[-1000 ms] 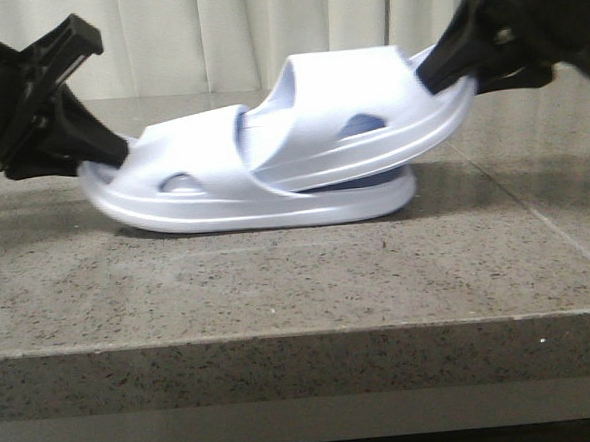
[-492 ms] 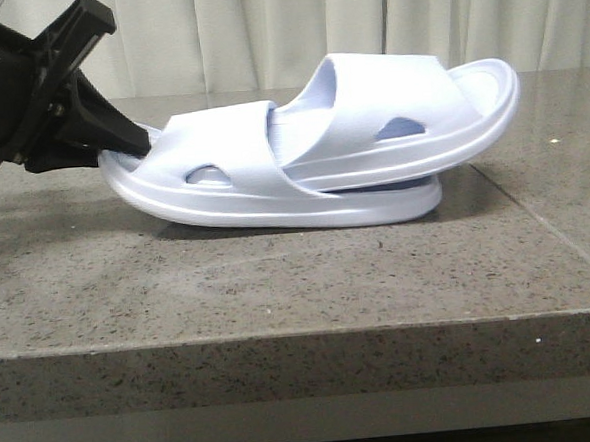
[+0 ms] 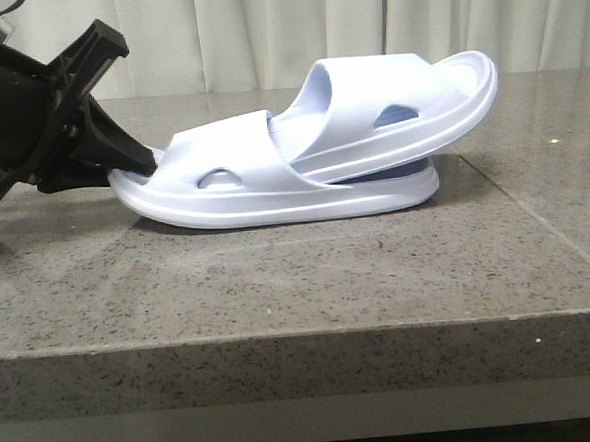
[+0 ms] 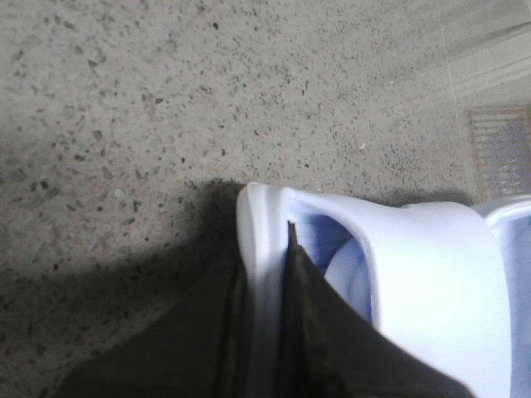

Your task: Insert blue slippers together front up

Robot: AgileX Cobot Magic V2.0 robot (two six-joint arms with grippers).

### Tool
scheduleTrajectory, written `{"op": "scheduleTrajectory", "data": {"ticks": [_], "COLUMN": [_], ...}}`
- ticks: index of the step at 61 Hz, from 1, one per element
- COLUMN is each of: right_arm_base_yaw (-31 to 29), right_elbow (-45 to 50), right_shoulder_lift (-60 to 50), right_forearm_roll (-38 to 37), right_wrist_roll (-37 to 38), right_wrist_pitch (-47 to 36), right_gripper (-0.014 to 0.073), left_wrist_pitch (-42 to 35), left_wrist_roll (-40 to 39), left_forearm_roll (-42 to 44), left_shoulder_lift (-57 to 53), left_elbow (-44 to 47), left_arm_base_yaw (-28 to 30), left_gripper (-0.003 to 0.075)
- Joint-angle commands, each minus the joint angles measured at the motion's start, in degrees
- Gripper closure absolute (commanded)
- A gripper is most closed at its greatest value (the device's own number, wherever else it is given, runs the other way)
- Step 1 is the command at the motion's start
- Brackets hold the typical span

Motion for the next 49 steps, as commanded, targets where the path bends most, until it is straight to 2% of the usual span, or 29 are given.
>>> {"op": "scheduleTrajectory", "data": {"ticks": [1,9,15,23,29,36,44,49], "right_arm_base_yaw": [-0.4,-0.4,-0.4,-0.3,1.2,5.7,13.3,17.2], "right_elbow": [-1.3,-1.3,-1.3,-1.5,-2.7,-5.3,-8.4,-9.2], "right_shoulder_lift": [-1.6,-1.6,-1.6,-1.6,-2.1,-3.5,-6.7,-9.2], "right_forearm_roll": [1.9,1.9,1.9,1.4,-1.3,-7.5,-20.7,-28.5], "right_wrist_roll": [-0.5,-1.1,-4.4,-5.1,-4.9,-1.2,9.0,15.1], "right_wrist_pitch": [0.5,1.5,3.9,5.8,7.4,7.8,7.8,7.7], "right_gripper": [0.0342,0.0342,0.0342,0.0345,0.0345,0.0347,0.0347,0.0347], "left_wrist_pitch": [2.9,3.2,3.6,3.9,4.1,4.9,11.3,15.2], "left_wrist_roll": [1.7,2.1,2.1,-1.7,-8.9,-24.7,-42.9,-50.3], "left_forearm_roll": [-1.3,-0.1,4.2,12.9,25.4,48.5,74.0,84.8], "left_shoulder_lift": [-1.8,-1.8,-2.4,-4.8,-8.2,-13.2,-19.7,-23.4], "left_elbow": [-1.6,-1.6,-2.2,-3.8,-5.4,-8.2,-12.0,-13.2], "left_arm_base_yaw": [-0.5,0.2,2.1,4.8,6.4,7.3,7.5,7.5], "left_gripper": [0.0596,0.0353,0.027,0.0269,0.0269,0.0269,0.0269,0.0269]}}
